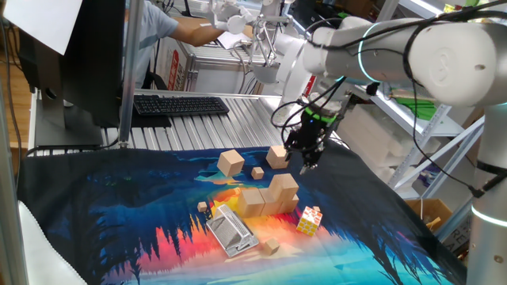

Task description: Stack the blocks into a pyramid shape

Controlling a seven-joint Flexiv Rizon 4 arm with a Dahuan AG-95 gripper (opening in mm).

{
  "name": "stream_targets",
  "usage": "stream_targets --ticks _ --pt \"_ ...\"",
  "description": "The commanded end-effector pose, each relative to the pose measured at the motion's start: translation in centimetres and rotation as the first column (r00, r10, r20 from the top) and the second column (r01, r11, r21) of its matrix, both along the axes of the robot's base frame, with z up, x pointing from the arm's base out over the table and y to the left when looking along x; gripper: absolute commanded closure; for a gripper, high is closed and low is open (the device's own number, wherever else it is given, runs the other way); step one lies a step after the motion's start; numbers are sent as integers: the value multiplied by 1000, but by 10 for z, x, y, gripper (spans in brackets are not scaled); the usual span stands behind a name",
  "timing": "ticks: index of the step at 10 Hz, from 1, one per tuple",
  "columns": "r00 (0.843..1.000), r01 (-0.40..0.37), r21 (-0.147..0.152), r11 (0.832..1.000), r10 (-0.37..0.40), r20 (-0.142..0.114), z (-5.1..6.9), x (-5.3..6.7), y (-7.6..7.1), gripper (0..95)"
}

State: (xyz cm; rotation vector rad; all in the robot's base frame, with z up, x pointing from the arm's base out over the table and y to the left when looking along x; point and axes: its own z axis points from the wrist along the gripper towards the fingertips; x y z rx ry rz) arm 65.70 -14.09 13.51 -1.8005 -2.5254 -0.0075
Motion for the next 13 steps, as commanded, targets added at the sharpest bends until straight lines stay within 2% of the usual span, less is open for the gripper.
stream_targets --ticks 1,3,4,5,7,11,13 --pt "1000 8 -14 1000 -8 -9 -13 16 10 380" --pt "999 41 24 999 -41 -11 -19 27 20 380" --pt "998 55 28 998 -54 -15 -21 29 28 380" --pt "997 73 20 997 -73 -18 -24 32 39 380" --pt "996 87 25 996 -87 -22 -23 32 49 380" --pt "990 142 42 989 -141 -30 -14 27 69 380" --pt "984 176 87 981 -173 -39 -8 22 77 380"
